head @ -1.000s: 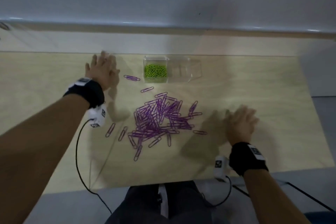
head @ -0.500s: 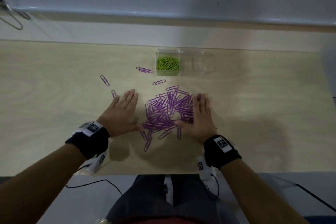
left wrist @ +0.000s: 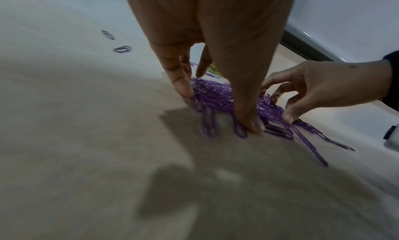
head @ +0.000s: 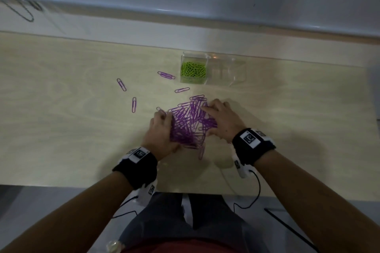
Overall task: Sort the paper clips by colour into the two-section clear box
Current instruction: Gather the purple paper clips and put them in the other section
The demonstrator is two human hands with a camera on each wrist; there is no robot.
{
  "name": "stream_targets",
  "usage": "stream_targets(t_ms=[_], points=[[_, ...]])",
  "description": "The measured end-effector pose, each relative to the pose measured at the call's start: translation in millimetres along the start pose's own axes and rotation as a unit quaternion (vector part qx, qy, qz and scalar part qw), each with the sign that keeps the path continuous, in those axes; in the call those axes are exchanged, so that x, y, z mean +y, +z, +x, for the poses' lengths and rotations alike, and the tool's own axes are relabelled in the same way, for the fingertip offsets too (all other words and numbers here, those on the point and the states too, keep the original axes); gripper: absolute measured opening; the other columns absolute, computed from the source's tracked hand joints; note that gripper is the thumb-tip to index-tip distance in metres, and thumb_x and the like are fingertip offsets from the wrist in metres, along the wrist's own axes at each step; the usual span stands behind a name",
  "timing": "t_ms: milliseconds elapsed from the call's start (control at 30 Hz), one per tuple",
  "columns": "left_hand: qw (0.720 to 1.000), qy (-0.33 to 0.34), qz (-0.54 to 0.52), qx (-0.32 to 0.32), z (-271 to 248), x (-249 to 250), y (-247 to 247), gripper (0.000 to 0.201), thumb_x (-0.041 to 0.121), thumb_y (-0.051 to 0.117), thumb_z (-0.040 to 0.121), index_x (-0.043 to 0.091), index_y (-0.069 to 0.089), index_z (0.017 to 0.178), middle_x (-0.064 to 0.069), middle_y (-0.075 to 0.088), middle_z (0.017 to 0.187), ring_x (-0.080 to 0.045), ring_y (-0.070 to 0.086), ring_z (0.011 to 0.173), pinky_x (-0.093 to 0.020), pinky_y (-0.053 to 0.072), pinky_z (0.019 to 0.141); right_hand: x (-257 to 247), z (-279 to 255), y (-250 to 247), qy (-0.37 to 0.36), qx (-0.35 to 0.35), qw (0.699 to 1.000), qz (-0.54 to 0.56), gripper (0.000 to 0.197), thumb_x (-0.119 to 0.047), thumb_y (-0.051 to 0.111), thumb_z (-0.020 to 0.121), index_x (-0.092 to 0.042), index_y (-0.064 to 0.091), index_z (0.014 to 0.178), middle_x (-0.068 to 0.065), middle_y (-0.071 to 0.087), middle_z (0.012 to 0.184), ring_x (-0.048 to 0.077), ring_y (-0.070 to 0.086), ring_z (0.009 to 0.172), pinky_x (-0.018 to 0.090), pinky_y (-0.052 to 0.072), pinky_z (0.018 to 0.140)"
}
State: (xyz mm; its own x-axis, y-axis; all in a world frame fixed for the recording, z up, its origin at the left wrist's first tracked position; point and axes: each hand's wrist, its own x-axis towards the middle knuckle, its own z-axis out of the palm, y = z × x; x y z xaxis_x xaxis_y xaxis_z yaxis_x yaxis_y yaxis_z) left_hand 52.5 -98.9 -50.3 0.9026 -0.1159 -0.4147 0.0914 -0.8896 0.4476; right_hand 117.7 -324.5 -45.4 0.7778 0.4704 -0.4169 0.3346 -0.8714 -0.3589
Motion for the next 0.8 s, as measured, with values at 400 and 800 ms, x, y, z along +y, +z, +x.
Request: stream_targets(t_ms=[400,800], points=[[0.995,0.086,0.052,-0.010,54.8,42.5,-7.6,0.022,0.022,0.054,0.083,0.012,0.054,0.103,-0.013,0.062,0.102,-0.034,0.058,0.092,-0.037,0.048,0.072,-5.0,4.5,-8.6,-0.001,0.046,0.999,0.021,0.023,-0.015,0.053,0.089,-0.010,0.065,0.108,0.012,0.059,0.106,0.031,0.057,0.096,0.035,0.044,0.080],[0.995,0.079,-0.054,0.030,63.8,68.8,-50.5,0.013,0.018,0.062,0.080,0.014,0.072,0.087,-0.009,0.068,0.077,-0.027,0.061,0.074,-0.034,0.047,0.064,25.2,0.7,-113.9,0.074,0.155,0.957,0.233,0.014,-0.006,0.076,0.073,-0.011,0.076,0.086,0.007,0.072,0.075,0.004,0.060,0.059,0.004,0.042,0.059]])
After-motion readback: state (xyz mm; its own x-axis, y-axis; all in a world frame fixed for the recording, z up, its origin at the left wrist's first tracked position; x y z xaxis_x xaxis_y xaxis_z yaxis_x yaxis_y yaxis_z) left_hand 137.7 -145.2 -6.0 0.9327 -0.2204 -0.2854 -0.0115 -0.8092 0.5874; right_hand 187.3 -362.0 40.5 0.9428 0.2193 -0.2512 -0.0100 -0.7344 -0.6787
